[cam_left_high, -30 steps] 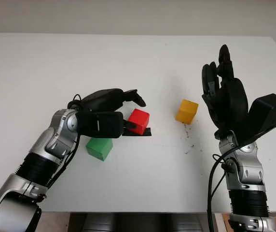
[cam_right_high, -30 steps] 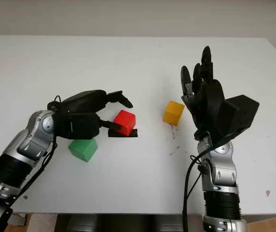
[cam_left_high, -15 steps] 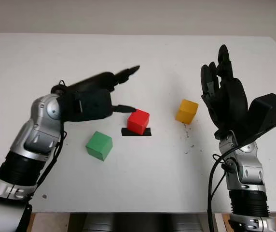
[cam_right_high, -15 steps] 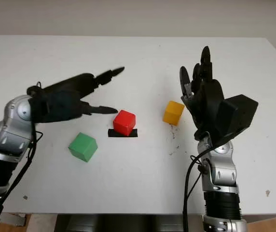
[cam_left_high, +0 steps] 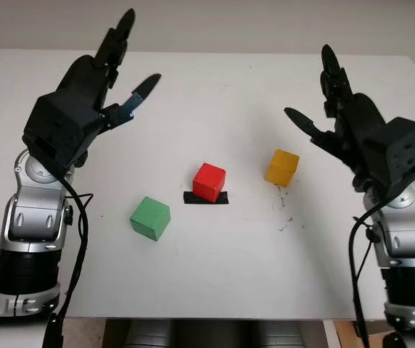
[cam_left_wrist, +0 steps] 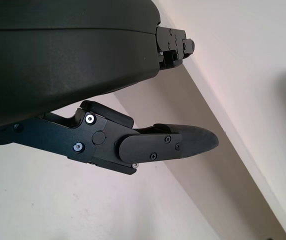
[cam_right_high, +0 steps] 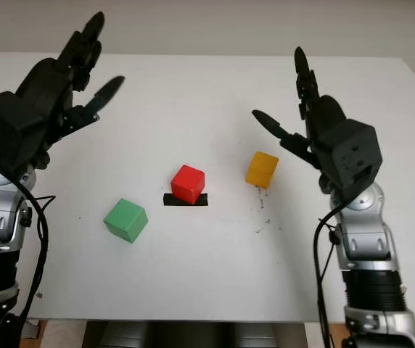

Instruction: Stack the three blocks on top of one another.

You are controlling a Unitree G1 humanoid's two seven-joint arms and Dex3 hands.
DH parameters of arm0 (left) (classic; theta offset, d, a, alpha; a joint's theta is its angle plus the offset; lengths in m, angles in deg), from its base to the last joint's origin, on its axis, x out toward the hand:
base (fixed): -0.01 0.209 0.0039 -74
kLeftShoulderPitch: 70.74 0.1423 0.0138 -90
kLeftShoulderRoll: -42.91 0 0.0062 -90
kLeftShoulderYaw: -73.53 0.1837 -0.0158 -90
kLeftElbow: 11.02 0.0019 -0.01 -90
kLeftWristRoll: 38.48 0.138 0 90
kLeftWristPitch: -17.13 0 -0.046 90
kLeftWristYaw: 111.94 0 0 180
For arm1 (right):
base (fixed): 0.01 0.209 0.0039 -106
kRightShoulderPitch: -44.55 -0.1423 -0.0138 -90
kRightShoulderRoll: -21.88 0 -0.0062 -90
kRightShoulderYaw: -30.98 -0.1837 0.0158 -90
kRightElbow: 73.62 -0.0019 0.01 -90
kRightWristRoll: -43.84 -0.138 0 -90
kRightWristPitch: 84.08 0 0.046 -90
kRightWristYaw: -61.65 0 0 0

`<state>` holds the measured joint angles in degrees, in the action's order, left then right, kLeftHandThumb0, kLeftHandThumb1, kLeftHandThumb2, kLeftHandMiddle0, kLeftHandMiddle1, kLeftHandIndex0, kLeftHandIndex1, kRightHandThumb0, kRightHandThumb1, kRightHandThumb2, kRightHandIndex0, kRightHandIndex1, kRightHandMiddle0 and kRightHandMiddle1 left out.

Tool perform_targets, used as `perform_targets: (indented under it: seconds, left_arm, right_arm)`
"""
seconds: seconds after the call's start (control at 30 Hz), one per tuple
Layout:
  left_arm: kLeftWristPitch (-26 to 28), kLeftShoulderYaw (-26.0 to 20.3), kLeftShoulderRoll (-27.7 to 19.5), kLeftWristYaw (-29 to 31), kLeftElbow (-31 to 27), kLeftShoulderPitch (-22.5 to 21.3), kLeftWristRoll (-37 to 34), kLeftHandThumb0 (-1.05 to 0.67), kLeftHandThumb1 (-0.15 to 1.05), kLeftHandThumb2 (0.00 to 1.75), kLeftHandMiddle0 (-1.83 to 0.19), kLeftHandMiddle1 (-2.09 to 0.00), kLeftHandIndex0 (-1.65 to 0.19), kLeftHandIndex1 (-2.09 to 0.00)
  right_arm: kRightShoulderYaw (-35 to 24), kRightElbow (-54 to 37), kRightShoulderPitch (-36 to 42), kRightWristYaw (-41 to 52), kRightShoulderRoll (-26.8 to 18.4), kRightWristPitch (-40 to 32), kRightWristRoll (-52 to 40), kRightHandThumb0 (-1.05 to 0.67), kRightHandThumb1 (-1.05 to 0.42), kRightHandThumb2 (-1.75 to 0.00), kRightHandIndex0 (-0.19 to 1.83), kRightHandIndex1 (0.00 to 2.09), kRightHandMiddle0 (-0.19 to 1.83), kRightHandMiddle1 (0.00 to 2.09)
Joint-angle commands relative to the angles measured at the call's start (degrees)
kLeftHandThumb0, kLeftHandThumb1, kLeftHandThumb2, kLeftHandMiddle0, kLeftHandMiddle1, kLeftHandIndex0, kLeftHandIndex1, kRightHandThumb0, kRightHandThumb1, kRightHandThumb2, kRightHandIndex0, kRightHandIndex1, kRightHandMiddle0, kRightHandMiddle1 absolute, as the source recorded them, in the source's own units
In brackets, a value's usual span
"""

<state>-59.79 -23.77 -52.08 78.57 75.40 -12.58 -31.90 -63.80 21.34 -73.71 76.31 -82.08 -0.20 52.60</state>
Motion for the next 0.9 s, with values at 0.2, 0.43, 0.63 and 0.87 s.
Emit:
perform_targets:
  seconds: [0.2, 0.43, 0.63, 0.87]
  left_arm:
    - [-2.6, 1.5, 0.4, -3.3, 4.2, 3.3, 2.2, -0.64, 1.05, 0.47, 0.11, -0.04, 0.08, -0.06]
    - [-4.3, 2.2, 0.7, -4.0, 6.0, 3.7, 2.1, -0.66, 1.05, 0.47, 0.09, -0.06, 0.07, -0.06]
    - [-4.2, 2.4, 0.9, -3.7, 6.3, 3.5, 1.4, -0.64, 1.05, 0.47, 0.12, -0.05, 0.08, -0.05]
    - [-4.2, 3.1, 0.3, -3.5, 6.9, 3.1, 2.1, -0.64, 1.05, 0.48, 0.1, -0.06, 0.08, -0.05]
  right_arm:
    - [3.6, 4.2, -6.7, 9.0, -10.8, -2.2, 5.9, -0.73, -0.9, -0.04, -0.01, 0.1, 0.08, 0.1]
    - [5.1, 6.4, -9.3, 11.0, -14.7, 0.8, 9.3, -0.67, -0.83, -0.04, 0.06, 0.1, 0.18, 0.1]
    - [7.6, 14.4, -12.4, 14.0, -20.0, 13.3, 11.7, -0.6, -0.79, -0.04, 0.03, 0.07, 0.19, 0.08]
    - [11.7, 16.9, -16.4, 16.8, -23.4, 21.6, 17.1, -0.56, -0.77, -0.05, 0.05, 0.07, 0.25, 0.09]
